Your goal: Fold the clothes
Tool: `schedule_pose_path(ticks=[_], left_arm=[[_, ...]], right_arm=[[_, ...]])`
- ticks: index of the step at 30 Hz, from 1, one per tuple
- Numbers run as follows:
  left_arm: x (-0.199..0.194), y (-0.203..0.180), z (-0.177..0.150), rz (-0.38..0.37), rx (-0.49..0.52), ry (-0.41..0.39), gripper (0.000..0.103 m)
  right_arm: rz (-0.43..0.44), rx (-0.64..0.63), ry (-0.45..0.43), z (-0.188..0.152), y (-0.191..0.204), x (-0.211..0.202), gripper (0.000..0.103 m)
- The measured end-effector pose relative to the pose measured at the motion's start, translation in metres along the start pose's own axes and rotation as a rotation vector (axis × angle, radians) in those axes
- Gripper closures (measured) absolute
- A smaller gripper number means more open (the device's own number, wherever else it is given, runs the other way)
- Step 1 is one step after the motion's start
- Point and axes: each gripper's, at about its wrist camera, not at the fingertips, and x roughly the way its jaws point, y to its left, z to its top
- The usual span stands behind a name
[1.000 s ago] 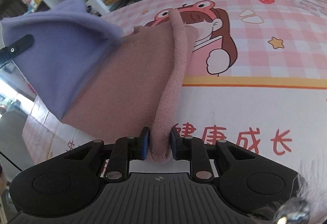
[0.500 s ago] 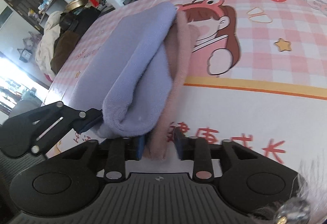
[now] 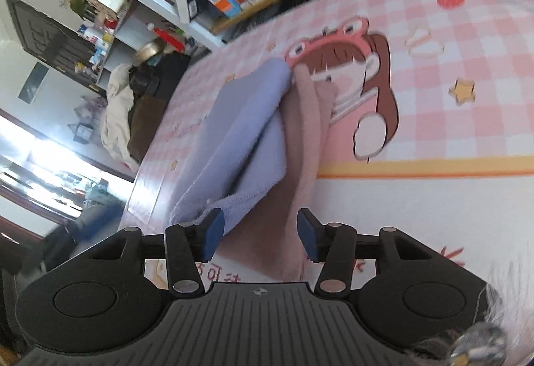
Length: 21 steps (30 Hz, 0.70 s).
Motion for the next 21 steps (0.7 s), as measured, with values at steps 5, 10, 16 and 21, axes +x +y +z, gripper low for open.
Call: schedule_pose_path(ticks=[5, 10, 16, 21], left_arm=[[0.038, 0.002, 0.000, -0.035, -0.035, 0.031, 0.060], [0.076, -0.036, -0.029, -0.081, 0.170, 0.143, 0.062], [0.069, -0.019, -0.026, -0.142, 0.135, 0.138, 0.060], [0.061, -0.013, -0.033, -0.143, 0.143, 0.141, 0.060]], right_arm=[[0.055, 0.050, 0.058, -0.004, -0.003, 0.007, 0.039], [0.083, 0.091, 0.047, -0.002, -0.003, 0.016, 0.030], [-0.003, 0.154, 0.015, 0.011, -0.004, 0.044, 0.029], [-0.024, 0.210, -0.063, 0.024, -0.011, 0.054, 0.031]])
